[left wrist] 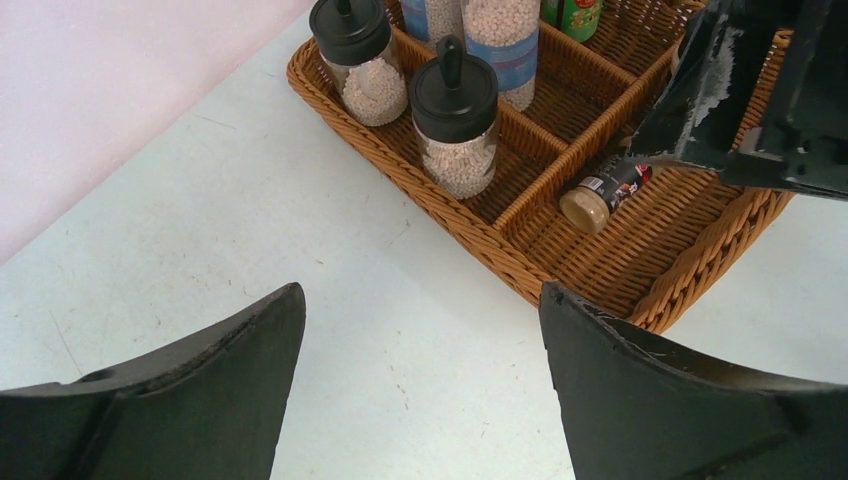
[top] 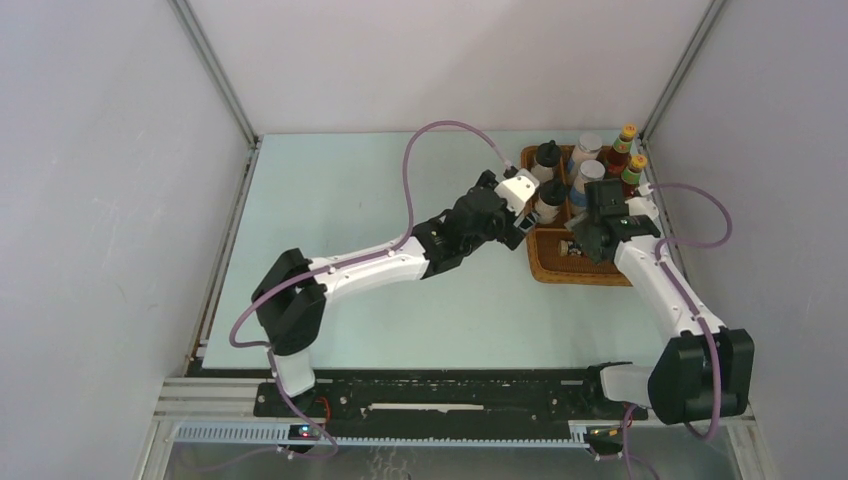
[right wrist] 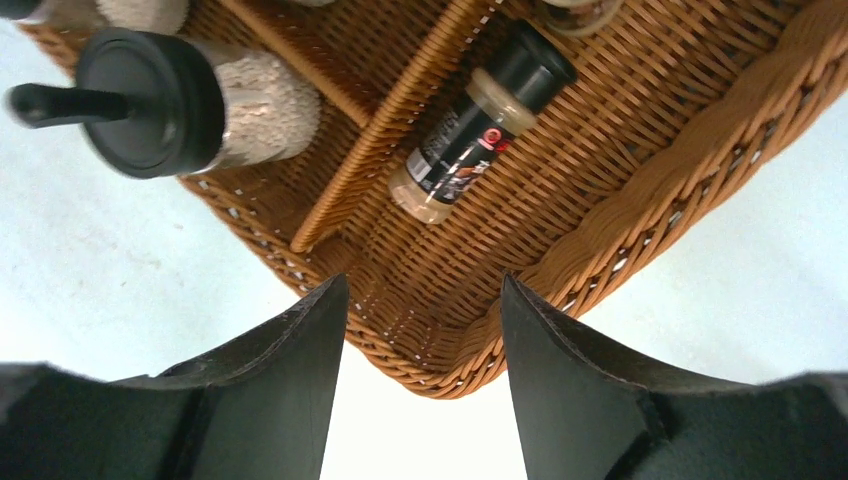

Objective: Organize the condiment bottles
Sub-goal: Pick up the bottle from the storage box.

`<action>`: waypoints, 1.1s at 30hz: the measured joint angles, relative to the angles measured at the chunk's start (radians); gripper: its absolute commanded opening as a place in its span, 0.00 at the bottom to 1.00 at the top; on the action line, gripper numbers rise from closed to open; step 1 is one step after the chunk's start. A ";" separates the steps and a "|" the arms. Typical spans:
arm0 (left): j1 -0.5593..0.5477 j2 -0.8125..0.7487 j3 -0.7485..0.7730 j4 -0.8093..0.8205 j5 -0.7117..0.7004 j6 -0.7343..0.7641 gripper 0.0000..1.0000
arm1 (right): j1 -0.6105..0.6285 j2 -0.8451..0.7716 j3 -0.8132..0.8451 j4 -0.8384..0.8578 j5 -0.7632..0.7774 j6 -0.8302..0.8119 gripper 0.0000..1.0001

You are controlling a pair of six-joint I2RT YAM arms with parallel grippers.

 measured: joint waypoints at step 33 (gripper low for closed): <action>0.026 -0.067 -0.156 0.138 0.083 0.001 0.90 | -0.071 0.252 0.000 -0.017 0.143 0.378 0.62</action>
